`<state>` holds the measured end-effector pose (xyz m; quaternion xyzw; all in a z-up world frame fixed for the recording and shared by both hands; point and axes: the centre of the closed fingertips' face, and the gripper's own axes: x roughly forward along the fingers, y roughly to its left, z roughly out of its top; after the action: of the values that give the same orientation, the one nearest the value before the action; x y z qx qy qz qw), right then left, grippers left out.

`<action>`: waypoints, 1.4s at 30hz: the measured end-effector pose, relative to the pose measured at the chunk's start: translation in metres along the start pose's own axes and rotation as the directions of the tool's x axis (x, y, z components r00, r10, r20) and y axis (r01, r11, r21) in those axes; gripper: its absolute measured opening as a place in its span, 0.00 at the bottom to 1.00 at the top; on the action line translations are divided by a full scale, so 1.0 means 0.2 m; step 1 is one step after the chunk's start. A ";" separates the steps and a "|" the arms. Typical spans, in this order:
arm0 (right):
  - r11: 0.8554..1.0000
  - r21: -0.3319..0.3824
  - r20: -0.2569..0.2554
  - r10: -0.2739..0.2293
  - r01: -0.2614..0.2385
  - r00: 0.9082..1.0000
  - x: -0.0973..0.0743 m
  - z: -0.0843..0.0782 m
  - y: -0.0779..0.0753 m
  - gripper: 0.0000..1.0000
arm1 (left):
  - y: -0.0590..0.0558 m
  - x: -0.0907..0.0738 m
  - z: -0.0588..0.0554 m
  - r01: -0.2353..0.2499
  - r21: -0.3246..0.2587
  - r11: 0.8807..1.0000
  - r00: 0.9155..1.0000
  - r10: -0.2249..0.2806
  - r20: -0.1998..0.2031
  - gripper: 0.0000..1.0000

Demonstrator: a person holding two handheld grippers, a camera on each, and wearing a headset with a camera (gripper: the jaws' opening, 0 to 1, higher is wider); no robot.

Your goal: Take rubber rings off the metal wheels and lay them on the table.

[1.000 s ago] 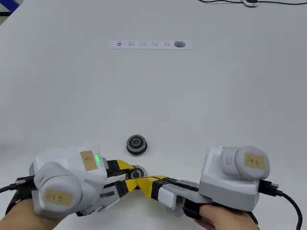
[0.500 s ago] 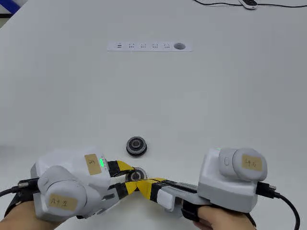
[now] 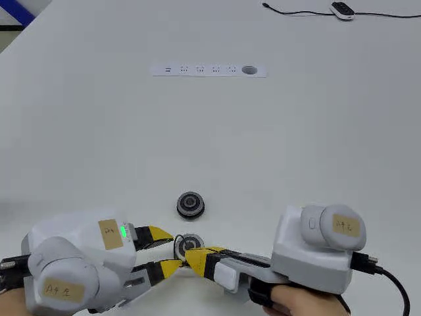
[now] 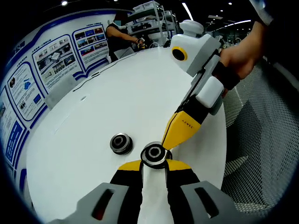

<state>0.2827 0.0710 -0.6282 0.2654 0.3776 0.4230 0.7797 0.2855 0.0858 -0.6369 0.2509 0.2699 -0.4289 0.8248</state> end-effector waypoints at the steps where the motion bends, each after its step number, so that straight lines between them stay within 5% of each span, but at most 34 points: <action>1: 1.000 0.001 0.005 0.004 -0.004 1.000 0.00 0.01 0.01 0.02 | 0.01 -0.01 0.00 -0.004 -0.005 1.000 1.000 0.005 0.005 0.19; 6: 1.000 0.016 0.054 0.010 -0.011 0.999 -0.04 0.07 0.01 0.02 | 0.04 -0.02 0.02 -0.026 -0.024 0.999 0.999 0.026 0.022 0.19; 16: 0.992 0.086 0.136 -0.105 0.093 0.985 -0.16 0.15 -0.18 0.02 | 0.07 0.03 0.09 -0.018 -0.010 1.000 0.999 0.018 0.039 0.18; 27: 0.952 0.201 0.161 -0.263 0.229 0.951 -0.26 0.14 -0.40 0.02 | 0.03 0.10 0.09 0.021 -0.005 1.000 0.999 -0.020 0.032 0.20; 42: 0.915 0.233 0.165 -0.370 0.328 0.914 -0.33 0.13 -0.52 0.02 | 0.02 0.13 0.07 0.036 -0.008 0.999 0.999 -0.036 0.019 0.19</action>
<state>0.3284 -0.0401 -0.6649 0.3129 0.3771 0.2064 0.8469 0.3039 0.0642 -0.6431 0.2385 0.2683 -0.4448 0.8206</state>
